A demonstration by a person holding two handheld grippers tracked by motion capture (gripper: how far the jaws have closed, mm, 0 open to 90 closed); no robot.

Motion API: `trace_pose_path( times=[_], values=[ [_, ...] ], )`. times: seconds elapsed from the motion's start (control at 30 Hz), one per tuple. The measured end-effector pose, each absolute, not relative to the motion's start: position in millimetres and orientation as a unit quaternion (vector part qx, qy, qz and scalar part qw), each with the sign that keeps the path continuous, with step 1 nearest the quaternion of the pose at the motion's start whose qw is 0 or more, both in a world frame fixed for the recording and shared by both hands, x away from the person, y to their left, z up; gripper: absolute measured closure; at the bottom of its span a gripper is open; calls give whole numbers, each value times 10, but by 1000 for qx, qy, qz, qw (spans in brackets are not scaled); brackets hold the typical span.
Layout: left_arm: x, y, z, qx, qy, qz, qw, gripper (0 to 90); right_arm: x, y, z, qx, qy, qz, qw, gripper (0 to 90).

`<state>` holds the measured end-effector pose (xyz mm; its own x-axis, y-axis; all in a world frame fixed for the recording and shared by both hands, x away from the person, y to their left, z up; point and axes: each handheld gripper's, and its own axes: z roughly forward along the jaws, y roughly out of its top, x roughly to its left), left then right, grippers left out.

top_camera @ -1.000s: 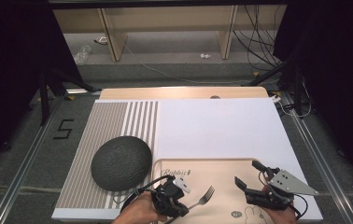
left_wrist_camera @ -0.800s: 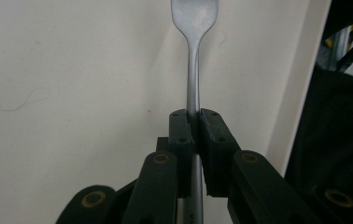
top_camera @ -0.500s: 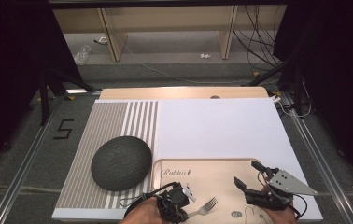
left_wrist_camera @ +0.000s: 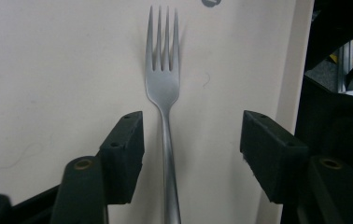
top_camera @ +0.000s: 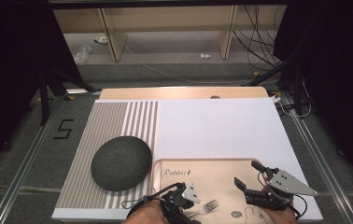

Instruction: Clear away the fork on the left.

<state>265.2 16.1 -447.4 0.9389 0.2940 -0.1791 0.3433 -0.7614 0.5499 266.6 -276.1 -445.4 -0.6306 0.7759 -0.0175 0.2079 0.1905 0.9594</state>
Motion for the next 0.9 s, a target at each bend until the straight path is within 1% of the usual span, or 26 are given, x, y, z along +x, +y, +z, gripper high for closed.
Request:
trace_pose_path(
  times=[0.1, 0.17, 0.27, 0.43, 0.73, 0.9],
  values=[
    [2648, 152, -4488, 932, 173, -33, 317, 522, 2664, -2760, -4454, 339, 725, 538, 263, 191],
    [2648, 144, -4507, 930, 174, -34, 322, 630, 2664, -2756, -4455, 338, 727, 537, 263, 192],
    [2640, 127, -4539, 932, 170, -30, 320, 753, 2665, -2754, -4457, 338, 727, 537, 263, 192],
    [2628, 84, -4633, 931, 176, -40, 317, 886, 2666, -2752, -4458, 338, 727, 537, 263, 195],
    [2657, 65, -4716, 938, 171, -21, 302, 893, 2666, -2752, -4458, 338, 727, 537, 263, 194],
    [2668, 72, -4721, 939, 175, -2, 295, 893, 2666, -2751, -4458, 337, 727, 537, 264, 195]
  ],
)
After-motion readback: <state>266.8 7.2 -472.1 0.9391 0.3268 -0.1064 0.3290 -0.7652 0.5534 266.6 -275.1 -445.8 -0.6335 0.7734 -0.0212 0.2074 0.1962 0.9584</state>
